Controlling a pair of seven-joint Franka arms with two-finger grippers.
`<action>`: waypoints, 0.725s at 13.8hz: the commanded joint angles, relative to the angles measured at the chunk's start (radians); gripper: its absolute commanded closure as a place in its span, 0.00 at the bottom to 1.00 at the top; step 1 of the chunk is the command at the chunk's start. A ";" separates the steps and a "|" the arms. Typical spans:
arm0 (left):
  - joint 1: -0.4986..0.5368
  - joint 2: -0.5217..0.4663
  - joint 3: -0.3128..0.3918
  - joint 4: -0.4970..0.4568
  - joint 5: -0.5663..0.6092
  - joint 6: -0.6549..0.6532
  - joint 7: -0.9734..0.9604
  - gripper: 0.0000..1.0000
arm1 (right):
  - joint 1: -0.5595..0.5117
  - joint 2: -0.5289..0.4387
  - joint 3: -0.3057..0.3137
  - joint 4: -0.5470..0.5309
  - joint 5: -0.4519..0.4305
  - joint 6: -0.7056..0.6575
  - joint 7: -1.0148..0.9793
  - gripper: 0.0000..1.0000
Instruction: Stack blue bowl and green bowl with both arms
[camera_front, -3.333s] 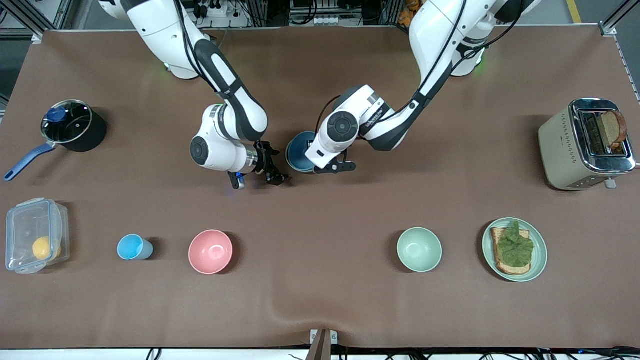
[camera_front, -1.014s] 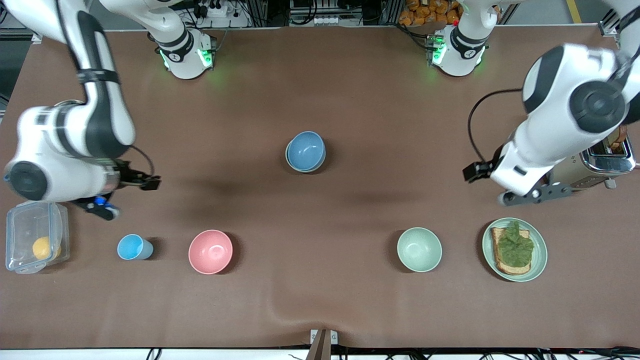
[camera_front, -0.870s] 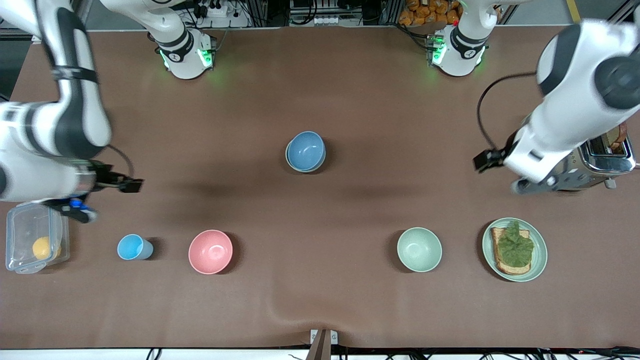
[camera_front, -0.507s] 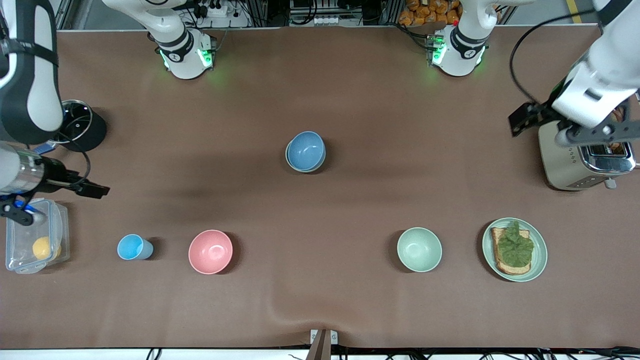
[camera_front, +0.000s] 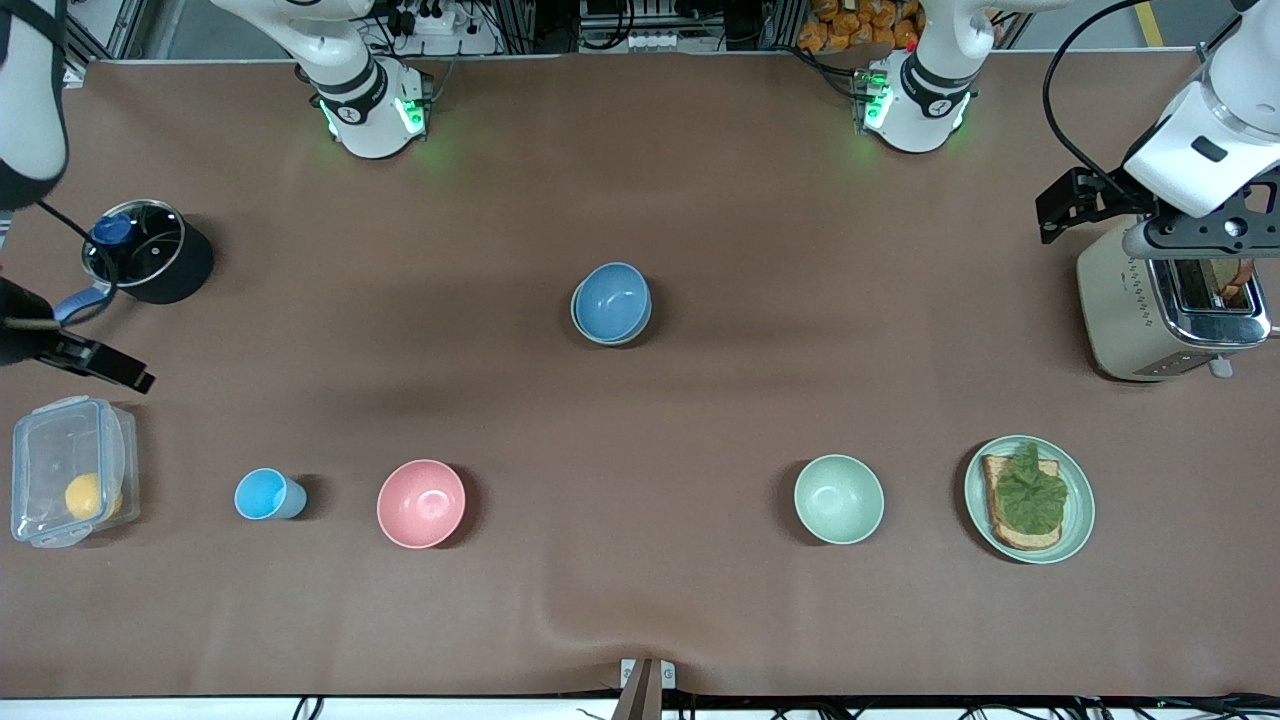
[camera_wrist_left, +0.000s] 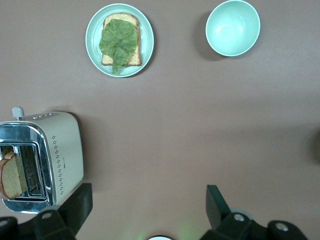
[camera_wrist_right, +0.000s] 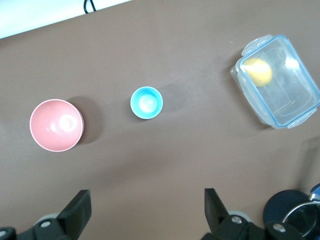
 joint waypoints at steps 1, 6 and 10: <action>-0.005 -0.012 0.011 0.010 -0.042 -0.010 0.040 0.00 | -0.042 -0.078 0.030 -0.039 -0.013 -0.017 -0.021 0.00; 0.013 0.000 0.013 0.014 -0.071 -0.011 0.038 0.00 | -0.007 -0.203 0.030 -0.137 -0.007 -0.043 -0.020 0.00; 0.018 0.000 0.013 0.027 -0.088 -0.013 0.029 0.00 | -0.005 -0.260 0.020 -0.214 0.059 -0.042 -0.023 0.00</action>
